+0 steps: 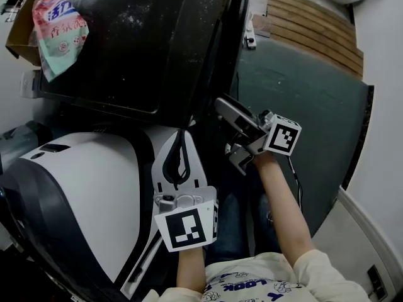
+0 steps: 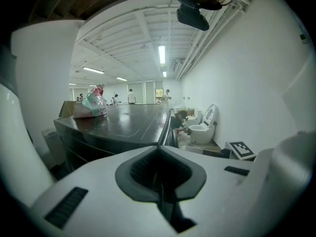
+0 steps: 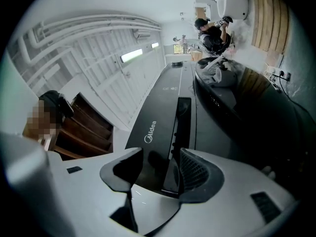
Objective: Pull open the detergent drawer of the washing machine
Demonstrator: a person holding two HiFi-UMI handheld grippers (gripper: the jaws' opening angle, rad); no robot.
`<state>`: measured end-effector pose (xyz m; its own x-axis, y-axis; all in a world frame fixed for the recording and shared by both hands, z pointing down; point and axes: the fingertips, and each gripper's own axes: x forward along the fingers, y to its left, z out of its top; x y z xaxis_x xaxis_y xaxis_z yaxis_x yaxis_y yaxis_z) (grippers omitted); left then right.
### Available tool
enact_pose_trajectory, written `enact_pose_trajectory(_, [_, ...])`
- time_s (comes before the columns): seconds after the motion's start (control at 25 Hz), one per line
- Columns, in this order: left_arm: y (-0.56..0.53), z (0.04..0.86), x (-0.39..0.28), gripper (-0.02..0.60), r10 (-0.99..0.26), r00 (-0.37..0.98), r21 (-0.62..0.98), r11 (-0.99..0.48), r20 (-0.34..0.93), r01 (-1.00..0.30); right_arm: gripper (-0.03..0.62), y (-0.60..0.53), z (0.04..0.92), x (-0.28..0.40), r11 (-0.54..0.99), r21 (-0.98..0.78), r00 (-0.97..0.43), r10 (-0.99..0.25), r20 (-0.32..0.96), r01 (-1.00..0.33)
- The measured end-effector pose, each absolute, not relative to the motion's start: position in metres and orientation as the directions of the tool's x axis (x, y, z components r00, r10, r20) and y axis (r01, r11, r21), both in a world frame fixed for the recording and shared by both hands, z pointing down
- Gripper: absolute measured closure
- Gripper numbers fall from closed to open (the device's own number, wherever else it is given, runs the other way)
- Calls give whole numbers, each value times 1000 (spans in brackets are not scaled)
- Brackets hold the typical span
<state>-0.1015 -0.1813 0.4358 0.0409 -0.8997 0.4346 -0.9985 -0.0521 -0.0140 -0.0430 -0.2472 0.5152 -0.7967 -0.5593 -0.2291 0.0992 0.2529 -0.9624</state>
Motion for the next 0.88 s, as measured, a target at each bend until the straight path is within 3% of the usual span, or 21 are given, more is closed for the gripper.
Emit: enact_pose_trajectory(0.88, [-182, 437, -99, 568, -893, 44, -50, -75, 447, -996, 382, -267, 509, -56, 216, -939, -778, -528, -342, 267])
